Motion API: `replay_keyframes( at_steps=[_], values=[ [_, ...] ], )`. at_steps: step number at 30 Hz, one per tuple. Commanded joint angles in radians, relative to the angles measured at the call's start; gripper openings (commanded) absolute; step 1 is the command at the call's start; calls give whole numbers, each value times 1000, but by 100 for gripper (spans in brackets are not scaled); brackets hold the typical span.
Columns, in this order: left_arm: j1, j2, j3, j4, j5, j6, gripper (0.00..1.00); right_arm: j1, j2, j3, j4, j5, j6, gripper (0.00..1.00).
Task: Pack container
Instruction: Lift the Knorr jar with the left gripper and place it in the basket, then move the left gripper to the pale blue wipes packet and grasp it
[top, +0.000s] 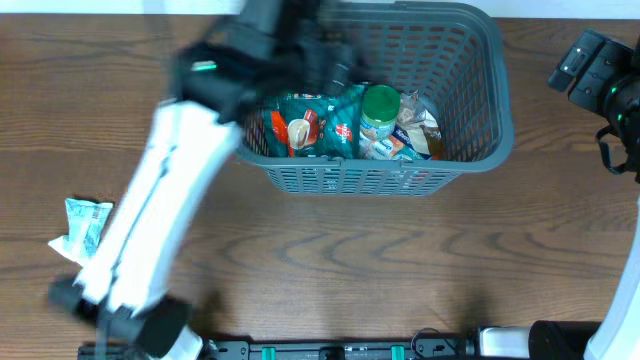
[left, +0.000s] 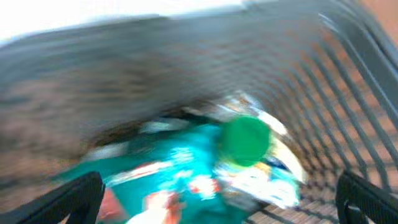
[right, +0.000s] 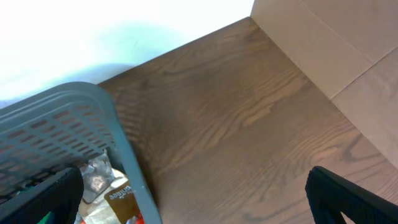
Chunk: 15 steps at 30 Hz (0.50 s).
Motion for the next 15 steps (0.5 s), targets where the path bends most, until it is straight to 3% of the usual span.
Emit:
replay_keyframes(
  at_steps=[1, 3, 6, 10, 15],
  values=[
    [112, -118, 33, -101, -295, -171, 99, -8, 1, 2, -1, 13, 13, 99],
    [203, -174, 33, -220, -375, -335, 98, -8, 1, 2, -1, 13, 13, 99],
    [346, -220, 33, -400, -380, -516, 99, -8, 1, 2, -1, 13, 13, 99],
    [477, -220, 15, -584, -381, -560, 99, -8, 1, 2, -1, 13, 13, 99],
    [556, -220, -110, -642, -394, -621, 98, -8, 1, 2, -1, 13, 13, 99]
  ],
)
